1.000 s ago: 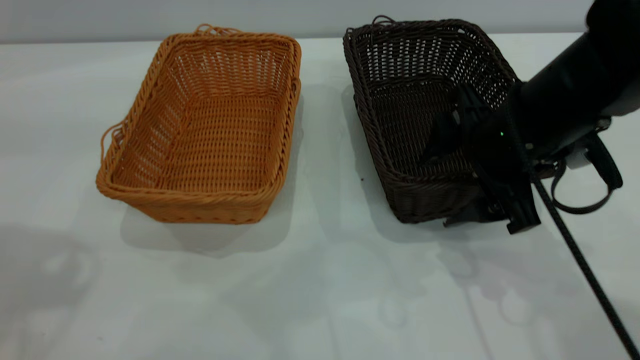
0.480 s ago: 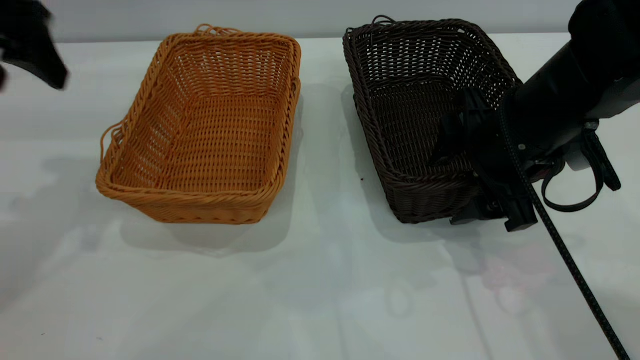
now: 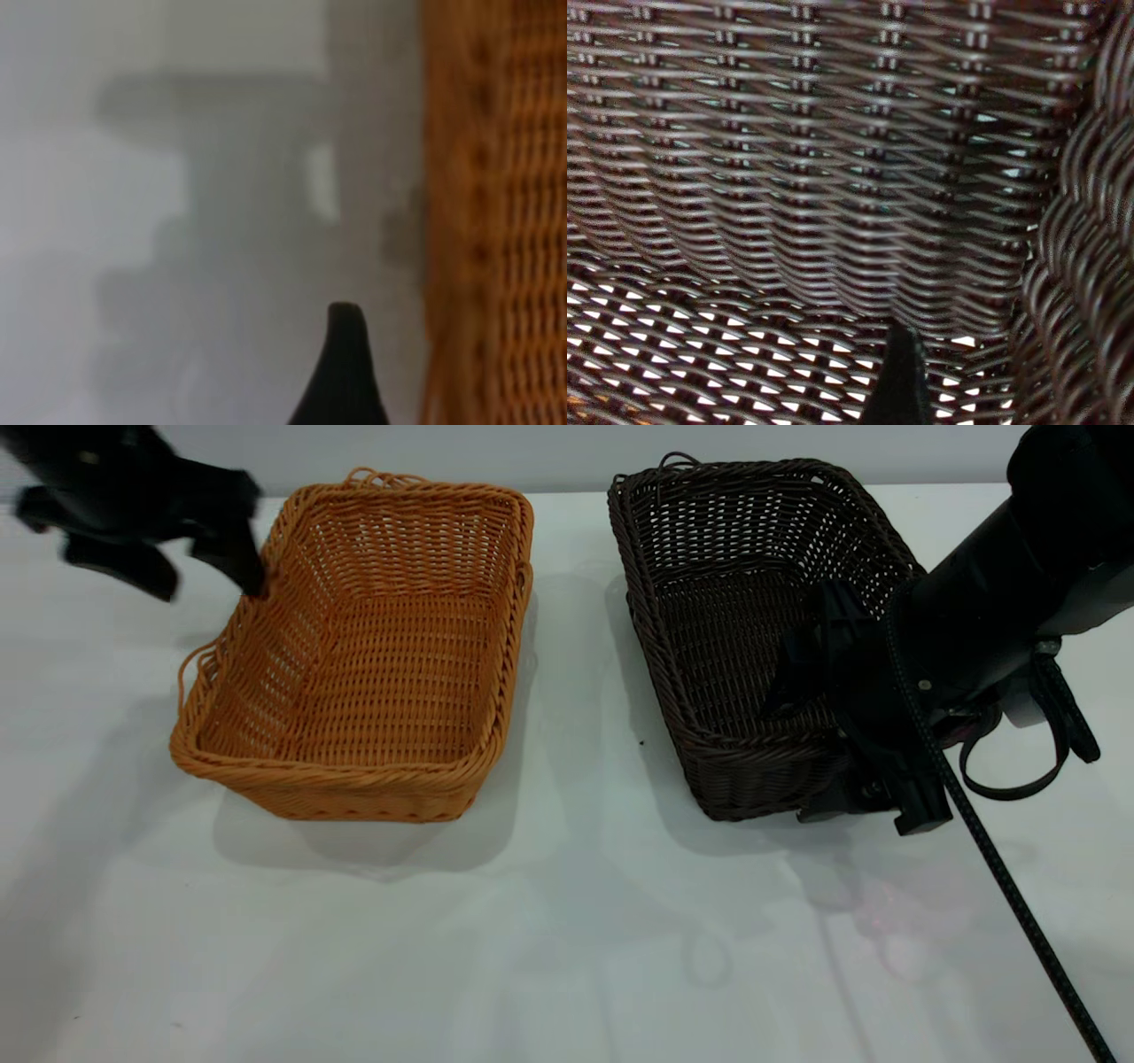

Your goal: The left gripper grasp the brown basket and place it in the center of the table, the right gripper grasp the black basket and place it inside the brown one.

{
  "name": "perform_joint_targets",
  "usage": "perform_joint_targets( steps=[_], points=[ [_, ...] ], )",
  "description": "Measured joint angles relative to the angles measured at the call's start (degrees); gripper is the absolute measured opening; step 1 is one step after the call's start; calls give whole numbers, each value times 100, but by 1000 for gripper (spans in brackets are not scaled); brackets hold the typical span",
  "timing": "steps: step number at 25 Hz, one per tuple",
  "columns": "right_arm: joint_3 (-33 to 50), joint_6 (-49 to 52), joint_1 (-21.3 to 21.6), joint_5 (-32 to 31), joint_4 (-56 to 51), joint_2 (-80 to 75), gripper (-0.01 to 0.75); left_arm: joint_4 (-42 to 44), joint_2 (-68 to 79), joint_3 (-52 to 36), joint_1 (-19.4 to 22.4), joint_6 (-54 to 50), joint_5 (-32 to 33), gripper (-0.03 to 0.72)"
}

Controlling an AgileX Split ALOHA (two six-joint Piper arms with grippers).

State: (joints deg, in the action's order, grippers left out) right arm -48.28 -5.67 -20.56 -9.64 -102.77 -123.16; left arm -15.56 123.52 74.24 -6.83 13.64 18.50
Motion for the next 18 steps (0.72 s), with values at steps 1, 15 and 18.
perform_joint_targets(
  steps=[1,15,18],
  points=[
    [0,0,0,0,0,0,572,-5,88,61,-57,12,-43,560],
    [0,0,0,12,0,0,294,-22,918,183,-147,23,-438,258],
    [0,-49,0,12,-5,0,132,-23,918,183,-147,23,-424,106]
  ],
)
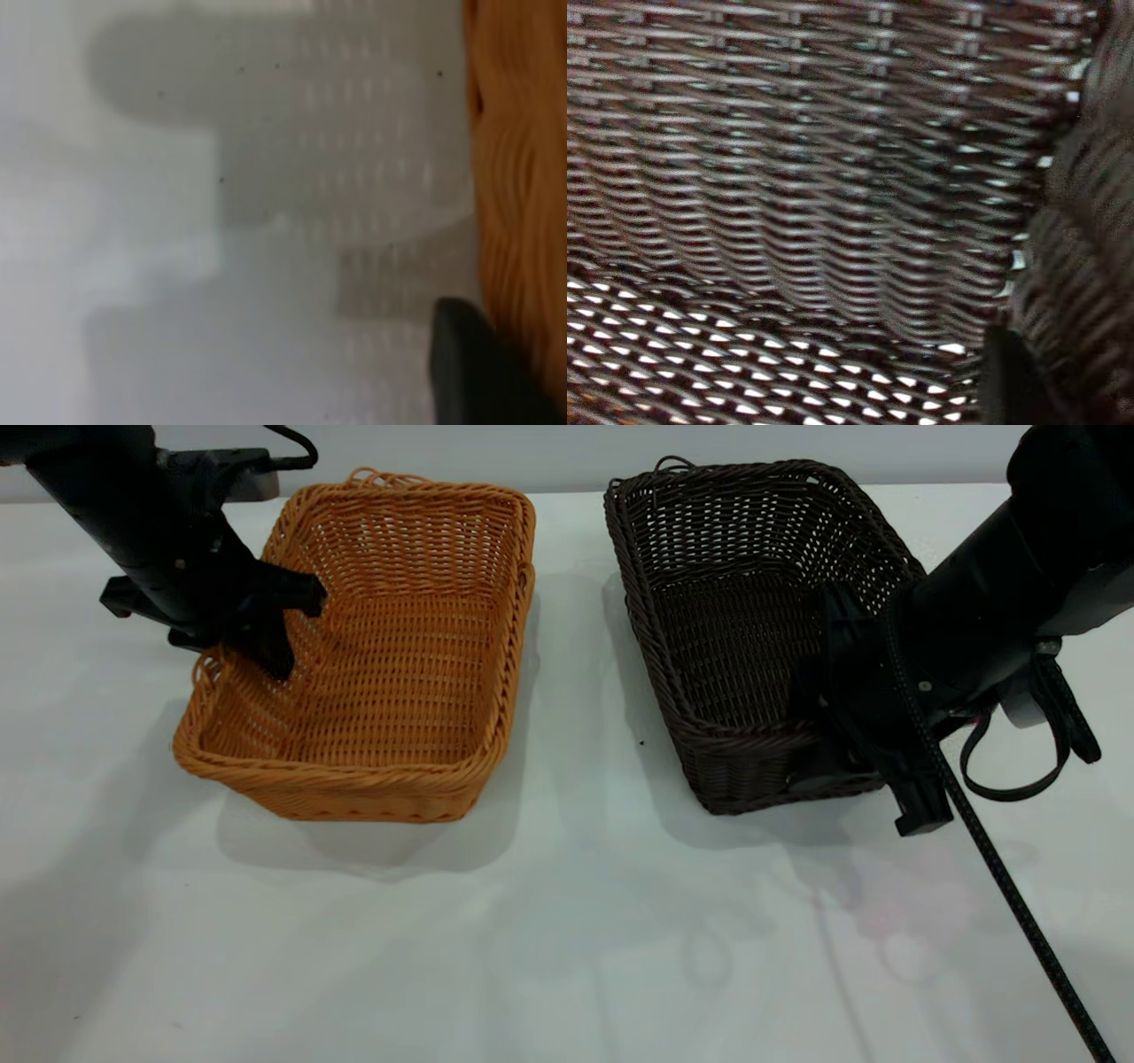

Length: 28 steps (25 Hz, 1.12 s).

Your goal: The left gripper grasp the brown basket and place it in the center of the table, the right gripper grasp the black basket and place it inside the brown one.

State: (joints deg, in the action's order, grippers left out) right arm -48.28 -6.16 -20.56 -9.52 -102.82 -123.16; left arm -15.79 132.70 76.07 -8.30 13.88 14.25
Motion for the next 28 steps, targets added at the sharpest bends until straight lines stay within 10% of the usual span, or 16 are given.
perform_joint_targets(
  steps=[9,14,22,28],
  points=[
    [-482,-702,631,-537,291,0,94,81,0,25,0,1430,11,87],
    [-1330,-523,1512,-1581,2191,0,94,75,0,32,-211,3278,-114,87],
    [-3040,1188,2091,-3838,6767,-7,93,34,-5,38,-1503,6613,-735,87],
    [-3360,1271,2108,-4188,7195,-7,93,85,71,335,-2148,7566,-829,87]
  ],
)
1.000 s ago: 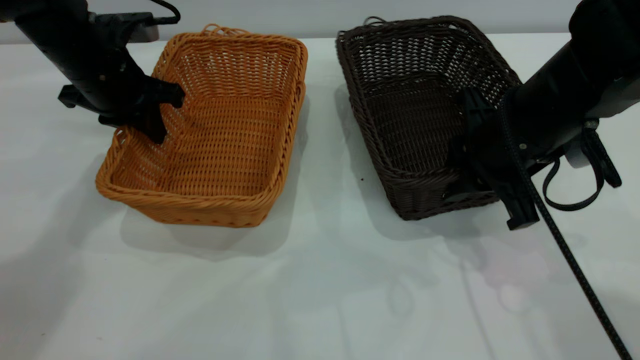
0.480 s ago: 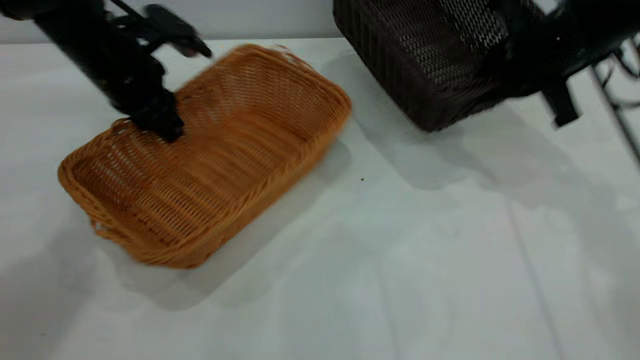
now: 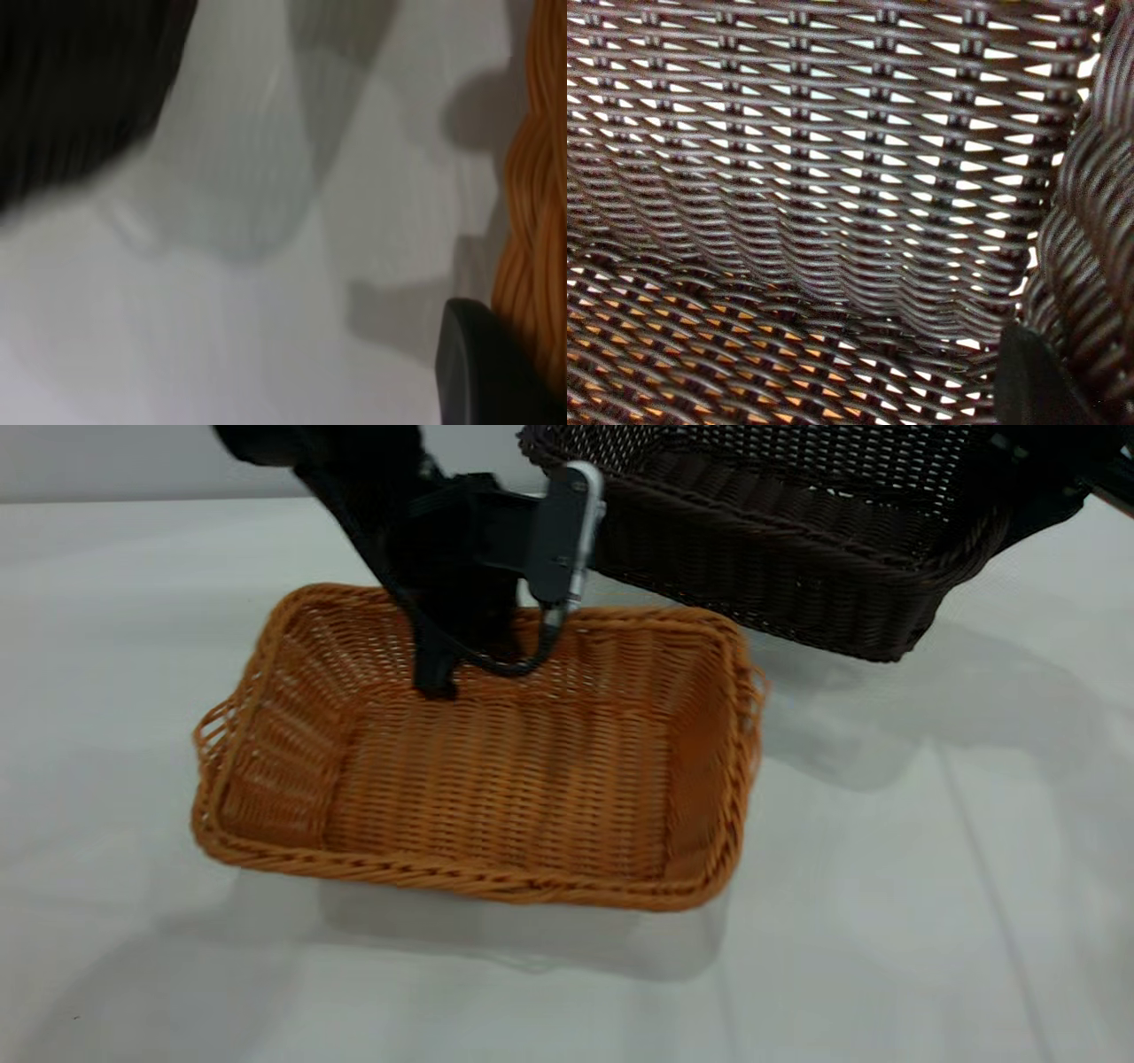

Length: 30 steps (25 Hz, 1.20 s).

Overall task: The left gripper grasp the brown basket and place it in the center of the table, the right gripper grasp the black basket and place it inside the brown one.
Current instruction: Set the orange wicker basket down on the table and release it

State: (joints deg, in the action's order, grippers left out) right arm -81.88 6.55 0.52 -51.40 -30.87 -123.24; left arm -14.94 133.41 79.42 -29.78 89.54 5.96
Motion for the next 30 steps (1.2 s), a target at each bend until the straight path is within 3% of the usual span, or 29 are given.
perform_joint_targets(
  steps=[15,18,26,30],
  points=[
    [0,-23,87,39,92,-60,93,192,101,38,21,-1193,78,124],
    [0,-23,87,39,58,-60,93,179,107,38,21,-1199,47,183],
    [-102,-129,151,79,47,-62,93,119,-1,32,25,-1206,-400,468],
    [-565,-131,243,35,4,-80,93,119,-558,8,25,-1206,-114,507]
  ],
)
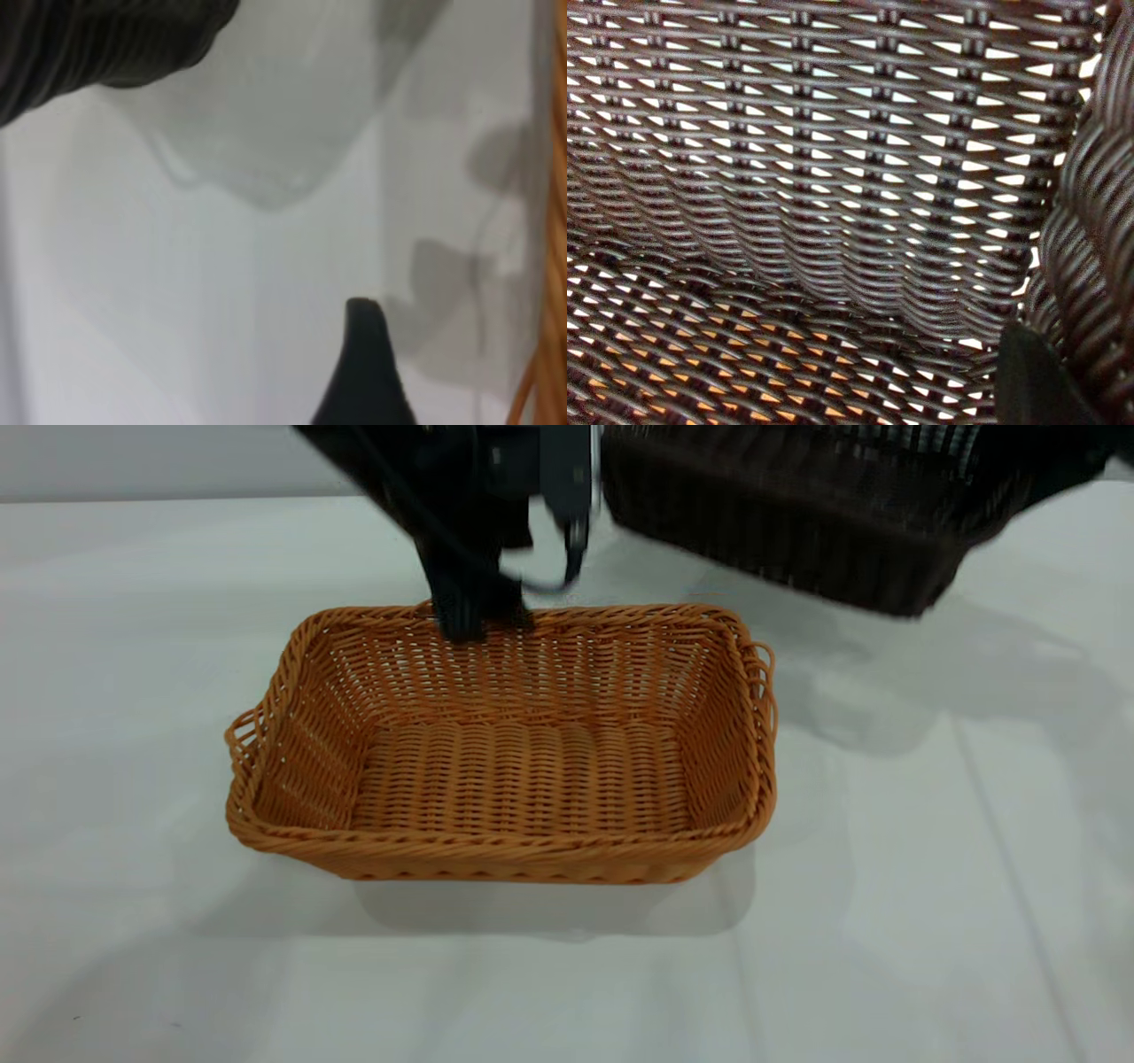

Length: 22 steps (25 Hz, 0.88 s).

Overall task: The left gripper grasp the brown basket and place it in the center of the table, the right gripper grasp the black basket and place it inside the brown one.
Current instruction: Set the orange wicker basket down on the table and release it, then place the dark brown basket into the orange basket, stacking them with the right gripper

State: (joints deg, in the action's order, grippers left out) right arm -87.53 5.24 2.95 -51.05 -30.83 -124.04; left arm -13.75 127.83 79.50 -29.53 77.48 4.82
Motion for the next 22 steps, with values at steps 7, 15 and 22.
perform_joint_targets(
  steps=[7,15,22],
  points=[
    [-414,-76,-259,-500,-8,0,92,0,-1972,0,0,-204,1832,509],
    [-414,-248,-1891,-1290,-75,-7,92,305,-4154,0,0,-495,2116,509],
    [-10,-267,-2588,-1317,-49,-7,92,328,-4772,0,0,-495,2006,509]
  ],
)
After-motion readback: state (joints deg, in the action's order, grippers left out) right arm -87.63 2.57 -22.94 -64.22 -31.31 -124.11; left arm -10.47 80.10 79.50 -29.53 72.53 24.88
